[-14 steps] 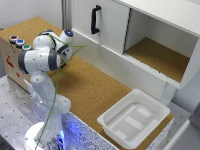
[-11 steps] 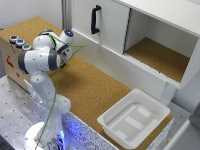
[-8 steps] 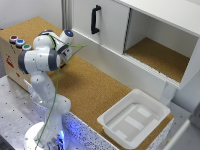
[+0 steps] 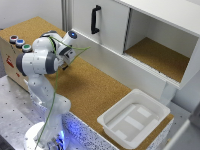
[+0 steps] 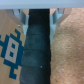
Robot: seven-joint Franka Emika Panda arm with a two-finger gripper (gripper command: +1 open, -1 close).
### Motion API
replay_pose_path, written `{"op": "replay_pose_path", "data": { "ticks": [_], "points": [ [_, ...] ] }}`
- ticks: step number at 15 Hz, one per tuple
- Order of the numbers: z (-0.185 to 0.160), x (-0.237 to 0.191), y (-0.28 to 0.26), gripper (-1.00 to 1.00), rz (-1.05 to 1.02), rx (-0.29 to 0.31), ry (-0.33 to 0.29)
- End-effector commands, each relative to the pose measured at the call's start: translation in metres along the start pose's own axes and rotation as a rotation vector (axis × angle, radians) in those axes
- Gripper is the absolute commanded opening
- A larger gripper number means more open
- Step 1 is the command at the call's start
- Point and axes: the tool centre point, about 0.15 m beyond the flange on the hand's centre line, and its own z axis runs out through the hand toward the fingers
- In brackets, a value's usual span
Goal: Open the cabinet drawer
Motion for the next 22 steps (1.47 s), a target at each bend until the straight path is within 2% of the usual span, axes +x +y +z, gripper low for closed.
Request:
{"op": "replay_pose_path", "data": {
  "ticks": [1, 13, 14, 16, 18, 20, 22],
  "points": [
    [0.002, -0.026, 0.082, -1.00, -0.002, 0.019, 0.010],
    [-0.049, -0.039, 0.182, -1.00, 0.086, -0.025, 0.055],
    [-0.055, -0.038, 0.183, 1.00, 0.084, -0.035, 0.065],
    [-0.068, -0.037, 0.184, 1.00, 0.082, -0.056, 0.088],
    [-0.081, -0.036, 0.179, 1.00, 0.048, -0.074, 0.081],
    [-0.095, -0.036, 0.167, 1.00, -0.003, -0.130, 0.061],
    [-0.103, -0.038, 0.158, 1.00, -0.012, -0.172, 0.070]
  ]
}}
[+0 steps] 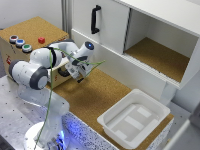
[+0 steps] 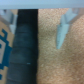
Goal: Open the cabinet drawer
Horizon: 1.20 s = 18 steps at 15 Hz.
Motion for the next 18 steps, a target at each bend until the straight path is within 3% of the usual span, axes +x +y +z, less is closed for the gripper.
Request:
{"op": "replay_pose_path", "data": {
  "ticks": [1, 5, 9, 12, 15, 18],
  "points": [
    [-0.037, -0.024, 0.005, 1.00, -0.066, -0.043, 0.055],
    [-0.050, -0.022, -0.011, 1.00, -0.101, -0.083, 0.078],
    [-0.104, -0.019, -0.054, 1.00, -0.189, -0.173, 0.189],
    [-0.145, -0.017, -0.108, 1.00, -0.332, -0.169, 0.273],
    [-0.158, -0.012, -0.171, 1.00, -0.539, -0.127, 0.260],
    [-0.143, -0.003, -0.220, 1.00, -0.679, -0.118, 0.219]
  ]
}}
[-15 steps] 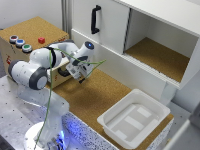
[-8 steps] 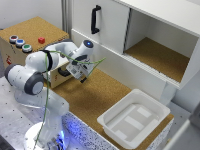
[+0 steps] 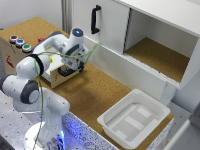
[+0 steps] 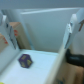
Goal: Open the cabinet drawer
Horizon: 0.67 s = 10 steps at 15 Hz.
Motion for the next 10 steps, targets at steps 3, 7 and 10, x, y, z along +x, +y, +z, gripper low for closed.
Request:
{"op": "replay_pose_path", "data": {
  "ticks": [3, 7, 10],
  "points": [
    [0.052, 0.066, -0.085, 1.00, -0.289, 0.001, -0.171],
    [0.110, 0.088, -0.107, 1.00, -0.589, -0.007, -0.324],
    [0.138, 0.094, -0.101, 1.00, -0.783, 0.003, -0.405]
  ]
}}
